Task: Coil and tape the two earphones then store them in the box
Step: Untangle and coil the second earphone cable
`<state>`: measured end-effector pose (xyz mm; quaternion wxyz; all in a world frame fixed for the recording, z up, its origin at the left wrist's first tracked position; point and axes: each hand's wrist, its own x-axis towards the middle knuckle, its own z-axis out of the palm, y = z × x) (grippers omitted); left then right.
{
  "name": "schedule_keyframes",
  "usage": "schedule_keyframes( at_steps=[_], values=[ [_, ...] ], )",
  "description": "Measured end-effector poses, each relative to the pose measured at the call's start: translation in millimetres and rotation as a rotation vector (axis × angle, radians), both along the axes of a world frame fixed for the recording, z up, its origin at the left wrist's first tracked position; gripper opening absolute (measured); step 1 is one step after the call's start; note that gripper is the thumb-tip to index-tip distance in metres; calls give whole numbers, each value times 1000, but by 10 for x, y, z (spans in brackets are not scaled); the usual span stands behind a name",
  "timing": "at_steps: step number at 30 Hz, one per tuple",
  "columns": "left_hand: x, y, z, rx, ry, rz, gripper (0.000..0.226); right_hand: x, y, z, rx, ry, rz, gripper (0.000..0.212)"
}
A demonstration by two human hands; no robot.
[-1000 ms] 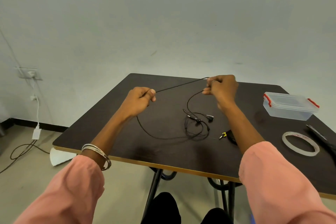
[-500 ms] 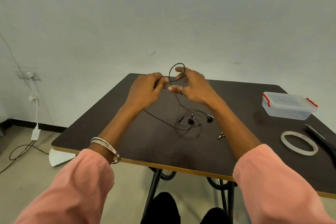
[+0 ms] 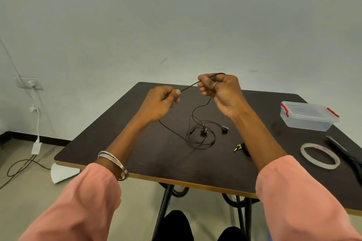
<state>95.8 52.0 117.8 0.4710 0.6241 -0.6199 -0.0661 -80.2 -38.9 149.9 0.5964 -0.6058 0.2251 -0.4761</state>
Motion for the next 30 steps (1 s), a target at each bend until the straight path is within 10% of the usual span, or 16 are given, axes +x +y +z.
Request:
schedule_keyframes(
  at_steps=[10,15,22,25,30],
  values=[
    [357,186,-120,28,114,130,35,-231,-361,-109,543,-606,-272,10],
    [375,200,-233,33,228,113,34,-208,-362,-289,670,-290,-194,22],
    [100,66,-179,1,295,83,33,74,179,-257,-152,494,-209,21],
    [-33,51,-116,34,238,17,32,189,259,-242,-402,629,-90,45],
    [-97,58,-109,75,276,-50,29,220,269,-297,-463,641,-137,14]
  ],
)
